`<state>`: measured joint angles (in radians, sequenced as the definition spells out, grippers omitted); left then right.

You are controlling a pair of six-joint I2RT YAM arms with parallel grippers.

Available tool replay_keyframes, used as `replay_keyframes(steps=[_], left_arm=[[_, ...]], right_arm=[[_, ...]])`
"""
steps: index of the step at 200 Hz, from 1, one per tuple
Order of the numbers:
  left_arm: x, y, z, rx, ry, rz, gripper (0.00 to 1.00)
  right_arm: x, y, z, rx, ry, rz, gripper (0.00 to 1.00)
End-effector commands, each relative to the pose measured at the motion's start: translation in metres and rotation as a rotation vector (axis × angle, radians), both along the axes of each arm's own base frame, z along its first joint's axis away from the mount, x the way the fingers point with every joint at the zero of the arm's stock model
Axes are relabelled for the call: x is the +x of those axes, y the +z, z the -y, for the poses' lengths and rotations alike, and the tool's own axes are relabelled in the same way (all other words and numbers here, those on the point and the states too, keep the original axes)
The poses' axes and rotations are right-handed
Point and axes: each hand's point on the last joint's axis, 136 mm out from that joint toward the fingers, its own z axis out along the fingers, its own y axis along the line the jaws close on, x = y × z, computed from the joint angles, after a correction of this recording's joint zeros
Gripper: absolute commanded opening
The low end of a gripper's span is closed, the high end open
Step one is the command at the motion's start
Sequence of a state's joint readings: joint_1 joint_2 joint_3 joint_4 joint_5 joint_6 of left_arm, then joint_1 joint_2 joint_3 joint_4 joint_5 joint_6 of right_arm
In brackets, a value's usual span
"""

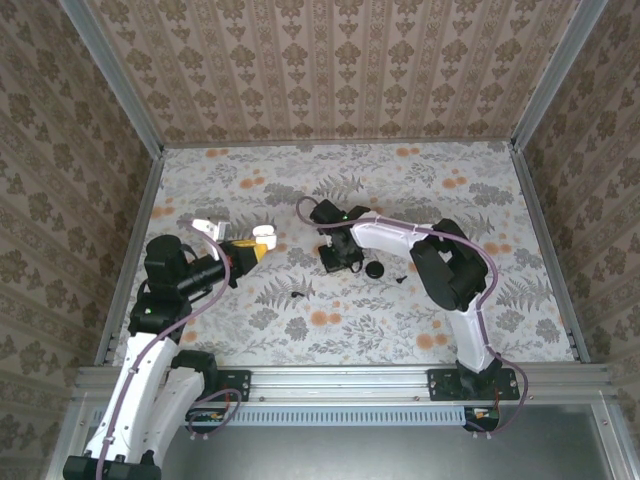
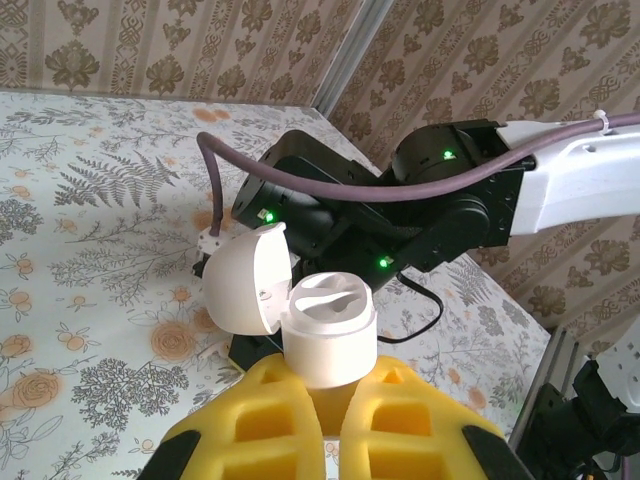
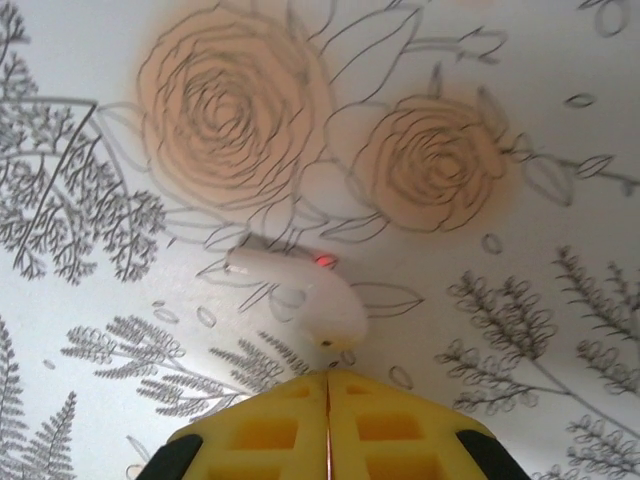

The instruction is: Insert the wireless bluetooth earbuds into the charging case

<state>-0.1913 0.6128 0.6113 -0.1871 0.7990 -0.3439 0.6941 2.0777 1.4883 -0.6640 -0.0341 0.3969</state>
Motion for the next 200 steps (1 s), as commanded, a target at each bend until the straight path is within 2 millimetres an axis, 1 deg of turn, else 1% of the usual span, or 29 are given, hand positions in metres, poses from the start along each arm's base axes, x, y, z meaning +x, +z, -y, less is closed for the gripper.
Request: replay_keyframes(steps=[1,50,74,109,135,148,153,163,172,183,200], left_arm=[[-0.003,0.014,0.002,-0.015,-0.010,0.043,0.00],[-0.003,0.014,0.002,-0.015,-0.010,0.051,0.00],[-0.002,0.013,0.002,-0.013,-0.010,0.049,0.00],[0.000,0.012,0.002,-0.013,-0.008,0.045,0.00],[0.001,0.010,0.003,-0.014,-0.008,0.041,0.00],[0.001,0.010,0.003,-0.016,-0.007,0.041,0.00],[0.001,0.009,0.003,-0.016,-0.007,0.040,0.00],[0.002,0.009,0.002,-0.016,-0.004,0.039,0.00],[0.002,0.008,0.003,-0.016,-0.005,0.040,0.00],[0.004,0.007,0.003,-0.016,-0.005,0.037,0.00],[0.005,0.006,0.004,-0.021,-0.011,0.036,0.00]], right_arm=[[0.012,0.008,-0.003,0.036,-0.031,0.016,0.09],[0.029,0.001,0.002,0.005,-0.058,0.004,0.08],[0.036,0.003,0.003,0.003,-0.061,0.011,0.08],[0.045,0.012,-0.005,0.041,-0.052,0.038,0.09],[0.045,0.024,-0.009,0.080,-0.072,0.049,0.15],[0.043,0.029,-0.006,0.087,-0.121,0.050,0.19],[0.042,0.030,-0.004,0.090,-0.141,0.052,0.22],[0.040,0.032,-0.002,0.109,-0.192,0.054,0.37],[0.039,0.034,-0.003,0.144,-0.236,0.056,0.42],[0.036,0.032,-0.004,0.172,-0.276,0.049,0.45],[0.032,0.025,-0.004,0.180,-0.325,0.035,0.46]])
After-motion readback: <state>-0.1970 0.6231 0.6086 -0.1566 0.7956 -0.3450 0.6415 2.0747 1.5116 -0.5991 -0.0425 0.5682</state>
